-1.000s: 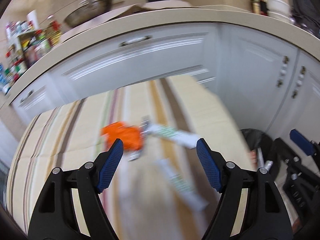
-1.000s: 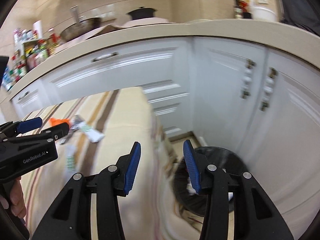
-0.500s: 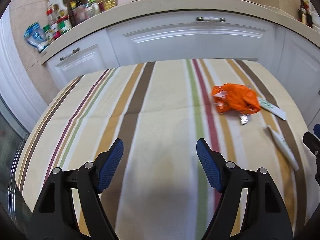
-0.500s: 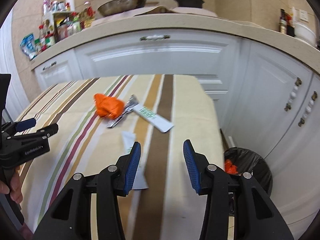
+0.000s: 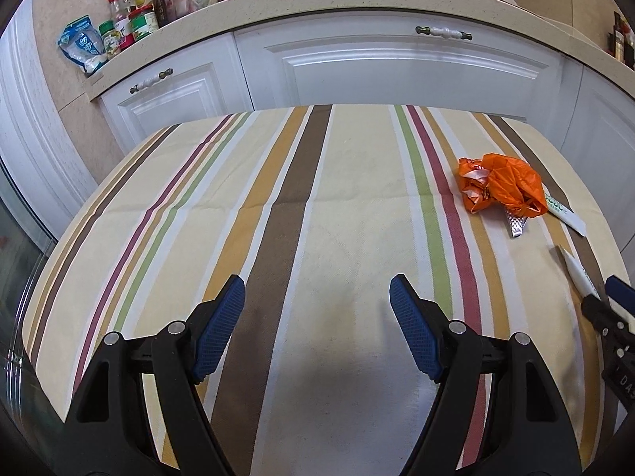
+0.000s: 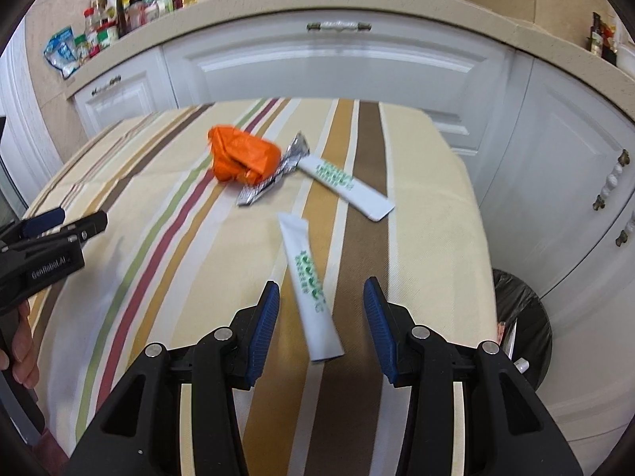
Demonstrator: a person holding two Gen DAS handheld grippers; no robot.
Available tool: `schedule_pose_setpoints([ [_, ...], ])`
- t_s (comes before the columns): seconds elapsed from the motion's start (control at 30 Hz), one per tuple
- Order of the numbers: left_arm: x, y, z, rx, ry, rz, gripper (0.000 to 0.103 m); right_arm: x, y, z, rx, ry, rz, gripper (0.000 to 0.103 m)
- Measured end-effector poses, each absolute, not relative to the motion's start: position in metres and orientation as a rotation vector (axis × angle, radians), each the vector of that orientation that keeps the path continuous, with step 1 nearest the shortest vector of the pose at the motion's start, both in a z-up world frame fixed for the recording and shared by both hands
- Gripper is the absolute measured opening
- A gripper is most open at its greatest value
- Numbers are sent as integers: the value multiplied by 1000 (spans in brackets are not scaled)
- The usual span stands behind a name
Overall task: Collect trash
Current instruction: 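Return to the table and grasp the small white tube with the right gripper, then grasp the orange bag with the left gripper and lift it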
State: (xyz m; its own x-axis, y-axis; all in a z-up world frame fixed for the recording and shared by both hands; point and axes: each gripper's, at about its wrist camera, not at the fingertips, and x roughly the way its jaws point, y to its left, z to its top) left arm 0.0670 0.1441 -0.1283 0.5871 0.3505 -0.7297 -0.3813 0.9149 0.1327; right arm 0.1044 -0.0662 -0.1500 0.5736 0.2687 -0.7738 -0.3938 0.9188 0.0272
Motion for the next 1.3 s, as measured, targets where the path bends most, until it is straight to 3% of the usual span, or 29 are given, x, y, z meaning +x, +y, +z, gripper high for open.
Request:
schedule_pose_setpoints([
  [0.07,68,144,-129,-42,844,426,74,105,-64,-153,-163,893,394,44],
  [0.23,72,140,-129,-44,842,412,74,103,-62,-154,-165,896,406,18],
  [0.3,74,137,-128,-46,839,400,74,102,-63,-153,-160,889,410,14],
  [0.63,100,100,-114,-42,808,304,74,100,-80,-135,-126,800,389,13],
  [0.73,110,87,-110,-51,796,277,81,102,-89,-130,-110,779,375,13],
  [1.3,174,42,-124,28,805,273,88,123,-164,-134,8,743,255,13],
])
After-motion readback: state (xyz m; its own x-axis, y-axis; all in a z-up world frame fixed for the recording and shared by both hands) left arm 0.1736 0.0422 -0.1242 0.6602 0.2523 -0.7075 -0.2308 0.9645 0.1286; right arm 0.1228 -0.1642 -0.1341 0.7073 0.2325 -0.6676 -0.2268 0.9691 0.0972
